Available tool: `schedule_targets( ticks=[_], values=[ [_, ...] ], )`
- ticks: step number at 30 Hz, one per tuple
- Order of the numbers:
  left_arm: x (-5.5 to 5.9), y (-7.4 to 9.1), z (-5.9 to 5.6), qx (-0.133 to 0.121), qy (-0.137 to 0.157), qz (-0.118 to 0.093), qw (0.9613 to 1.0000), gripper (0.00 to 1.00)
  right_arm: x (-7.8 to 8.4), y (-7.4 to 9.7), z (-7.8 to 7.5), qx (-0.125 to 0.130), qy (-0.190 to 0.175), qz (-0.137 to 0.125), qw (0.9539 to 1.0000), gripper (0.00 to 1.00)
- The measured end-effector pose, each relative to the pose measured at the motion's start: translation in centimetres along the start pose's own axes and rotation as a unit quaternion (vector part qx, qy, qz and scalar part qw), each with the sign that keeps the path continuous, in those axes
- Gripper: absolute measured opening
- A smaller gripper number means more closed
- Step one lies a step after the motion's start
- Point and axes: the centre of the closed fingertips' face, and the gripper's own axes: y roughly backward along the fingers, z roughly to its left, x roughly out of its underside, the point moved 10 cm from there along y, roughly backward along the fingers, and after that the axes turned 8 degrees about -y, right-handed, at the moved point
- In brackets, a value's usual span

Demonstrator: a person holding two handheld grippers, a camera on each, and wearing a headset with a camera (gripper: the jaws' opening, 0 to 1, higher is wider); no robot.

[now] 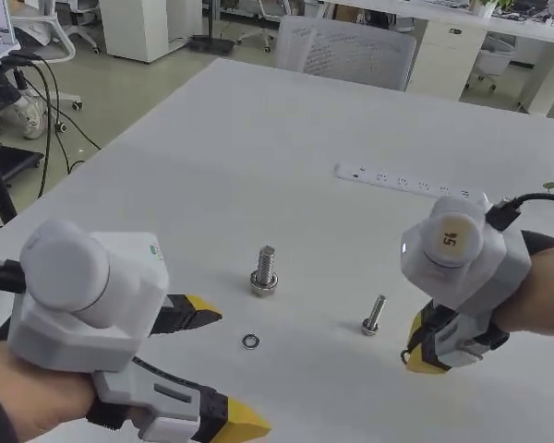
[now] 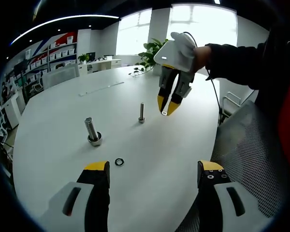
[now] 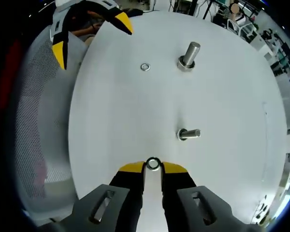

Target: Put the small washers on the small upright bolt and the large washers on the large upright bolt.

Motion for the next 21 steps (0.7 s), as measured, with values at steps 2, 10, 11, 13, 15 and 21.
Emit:
schedule_targets(
  ticks=[2,10,11,13,15,21],
  values=[
    [0.0,0.0,0.0,0.000,0.000,0.000,1.0000,0.74,-0.2,0.5,-0.3,0.005,0.001,-0.002,1.0000,0.14],
    [0.0,0.0,0.0,0.001,0.000,0.000,1.0000,0.73,-1.1,2.2,-1.0,0.019,0.008,-0.012,0.9997,0.14],
    [0.0,0.0,0.0,0.001,0.000,-0.001,1.0000,0.73,-1.3,2.5,-1.0,0.022,0.010,-0.014,0.9996,0.14],
    [0.0,0.0,0.0,0.002,0.000,-0.001,1.0000,0.73,-1.7,2.9,-1.3,0.026,0.011,-0.017,0.9995,0.14],
    [0.1,0.0,0.0,0.001,0.000,0.000,1.0000,0.73,-2.0,3.3,-1.6,0.032,0.017,-0.018,0.9992,0.14],
    [0.1,0.0,0.0,0.000,0.000,0.000,1.0000,0.73,-3.1,3.9,-2.0,0.041,0.030,-0.021,0.9985,0.14]
  ],
)
